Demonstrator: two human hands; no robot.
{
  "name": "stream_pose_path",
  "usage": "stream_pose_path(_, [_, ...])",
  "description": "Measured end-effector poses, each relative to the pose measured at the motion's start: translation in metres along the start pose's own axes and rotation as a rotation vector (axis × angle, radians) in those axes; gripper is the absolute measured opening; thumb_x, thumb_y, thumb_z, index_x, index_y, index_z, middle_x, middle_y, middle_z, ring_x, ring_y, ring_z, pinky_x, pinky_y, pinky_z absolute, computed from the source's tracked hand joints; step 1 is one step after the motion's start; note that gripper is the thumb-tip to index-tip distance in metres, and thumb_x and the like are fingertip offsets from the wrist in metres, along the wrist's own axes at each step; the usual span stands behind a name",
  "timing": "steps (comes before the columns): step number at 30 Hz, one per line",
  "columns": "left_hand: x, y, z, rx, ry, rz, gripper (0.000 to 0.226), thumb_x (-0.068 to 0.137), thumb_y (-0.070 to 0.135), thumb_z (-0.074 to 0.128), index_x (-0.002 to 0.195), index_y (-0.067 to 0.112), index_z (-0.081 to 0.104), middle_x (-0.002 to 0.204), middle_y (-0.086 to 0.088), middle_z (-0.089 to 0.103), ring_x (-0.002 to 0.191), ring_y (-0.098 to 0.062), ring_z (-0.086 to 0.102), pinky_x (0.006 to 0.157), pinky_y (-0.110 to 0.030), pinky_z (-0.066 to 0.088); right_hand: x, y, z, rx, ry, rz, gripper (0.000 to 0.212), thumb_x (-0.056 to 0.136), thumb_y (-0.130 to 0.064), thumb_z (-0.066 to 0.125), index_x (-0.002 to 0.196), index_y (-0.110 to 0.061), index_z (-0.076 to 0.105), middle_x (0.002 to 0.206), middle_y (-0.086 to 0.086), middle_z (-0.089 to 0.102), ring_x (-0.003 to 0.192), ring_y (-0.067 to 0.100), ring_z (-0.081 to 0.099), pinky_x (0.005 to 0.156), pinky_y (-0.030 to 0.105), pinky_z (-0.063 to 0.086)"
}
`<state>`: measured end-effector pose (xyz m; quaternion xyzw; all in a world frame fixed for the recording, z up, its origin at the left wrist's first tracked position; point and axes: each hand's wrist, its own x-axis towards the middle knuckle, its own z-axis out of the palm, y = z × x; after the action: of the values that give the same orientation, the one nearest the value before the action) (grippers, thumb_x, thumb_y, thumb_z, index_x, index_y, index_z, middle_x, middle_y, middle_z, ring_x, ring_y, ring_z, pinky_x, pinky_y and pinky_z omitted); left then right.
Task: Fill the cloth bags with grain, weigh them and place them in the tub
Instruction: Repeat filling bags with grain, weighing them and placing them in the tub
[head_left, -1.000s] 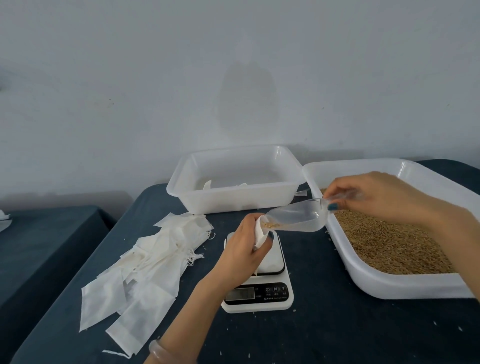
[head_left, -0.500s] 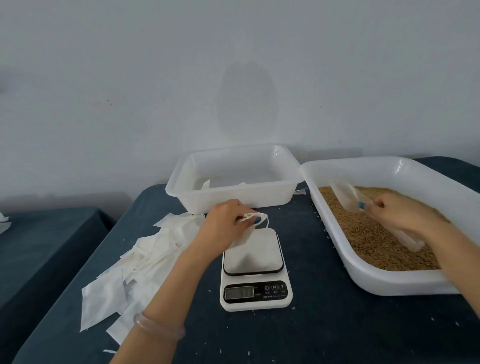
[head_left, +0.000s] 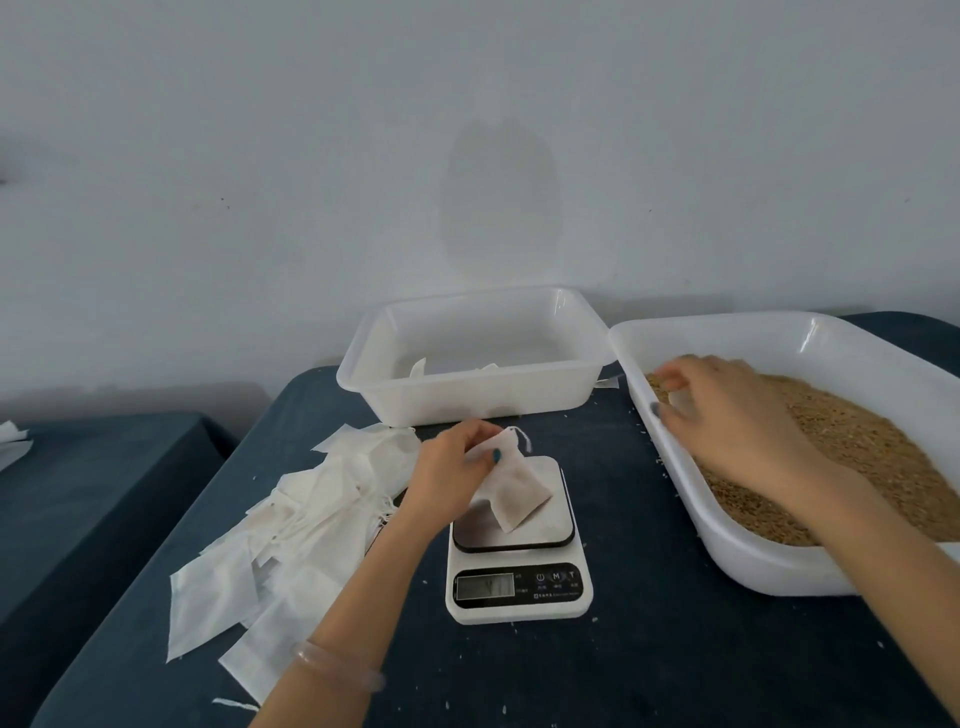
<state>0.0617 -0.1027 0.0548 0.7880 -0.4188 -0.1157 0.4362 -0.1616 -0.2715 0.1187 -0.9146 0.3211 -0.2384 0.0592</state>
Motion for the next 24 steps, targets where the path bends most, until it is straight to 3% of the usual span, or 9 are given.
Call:
stream_pose_path(5, [0.005, -0.024, 0.005, 0.026, 0.043, -0.044, 0.013, 0.096, 0.03, 0.058, 0.109, 0.033, 0.061, 0.097, 0.018, 0.064, 0.093, 0.0, 0.059, 0.074, -0.013, 0.044, -0.019, -0.058, 0.02, 0.307, -0.038, -0.173, 0.021, 0.096, -0.025, 0.052, 0.115, -0.031, 0.059, 0.099, -0.019, 0.062, 0.094, -0.001, 0.055, 0.079, 0.018, 0.043])
stream_pose_path(9, [0.002, -0.04, 0.009, 0.005, 0.167, -0.024, 0.016, 0.1, 0.032, 0.054, 0.114, 0.026, 0.06, 0.097, 0.018, 0.063, 0.09, 0.005, 0.057, 0.072, -0.006, 0.042, -0.024, -0.066, 0.066, 0.493, -0.11, -0.047, 0.013, 0.101, -0.029, 0.045, 0.097, -0.028, 0.057, 0.082, -0.015, 0.063, 0.079, -0.001, 0.058, 0.069, 0.018, 0.044])
stream_pose_path(13, [-0.004, -0.05, 0.007, -0.096, 0.362, -0.087, 0.015, 0.102, 0.032, 0.047, 0.103, 0.026, 0.06, 0.095, 0.017, 0.067, 0.09, 0.002, 0.062, 0.074, -0.015, 0.044, -0.026, -0.041, 0.112, 0.479, -0.05, 0.127, 0.024, 0.101, -0.035, 0.047, 0.081, -0.023, 0.053, 0.06, -0.004, 0.054, 0.051, 0.007, 0.048, 0.05, 0.026, 0.037])
stream_pose_path(17, [-0.008, -0.056, 0.001, -0.14, 0.48, -0.145, 0.018, 0.103, 0.03, 0.045, 0.095, 0.028, 0.061, 0.086, 0.015, 0.067, 0.079, 0.009, 0.06, 0.065, -0.007, 0.04, -0.029, -0.024, 0.133, 0.641, -0.019, 0.226, 0.033, 0.099, -0.034, 0.051, 0.072, -0.016, 0.051, 0.059, -0.001, 0.051, 0.05, 0.006, 0.044, 0.052, 0.02, 0.034])
stream_pose_path(20, [-0.011, -0.06, 0.0, -0.089, 0.466, -0.197, 0.02, 0.104, 0.031, 0.043, 0.1, 0.024, 0.061, 0.085, 0.013, 0.066, 0.074, 0.004, 0.059, 0.063, -0.014, 0.038, -0.029, -0.018, 0.138, 0.689, -0.01, 0.26, 0.036, 0.1, -0.032, 0.051, 0.068, -0.016, 0.047, 0.057, -0.003, 0.045, 0.048, 0.004, 0.041, 0.049, 0.017, 0.032])
stream_pose_path(24, [-0.016, -0.058, 0.002, -0.121, 0.411, -0.224, 0.021, 0.105, 0.03, 0.039, 0.1, 0.025, 0.059, 0.092, 0.008, 0.068, 0.067, -0.007, 0.063, 0.063, -0.023, 0.047, -0.029, -0.017, 0.139, 0.701, -0.01, 0.271, 0.038, 0.1, -0.031, 0.051, 0.066, -0.016, 0.045, 0.055, -0.003, 0.043, 0.048, 0.005, 0.038, 0.052, 0.023, 0.03])
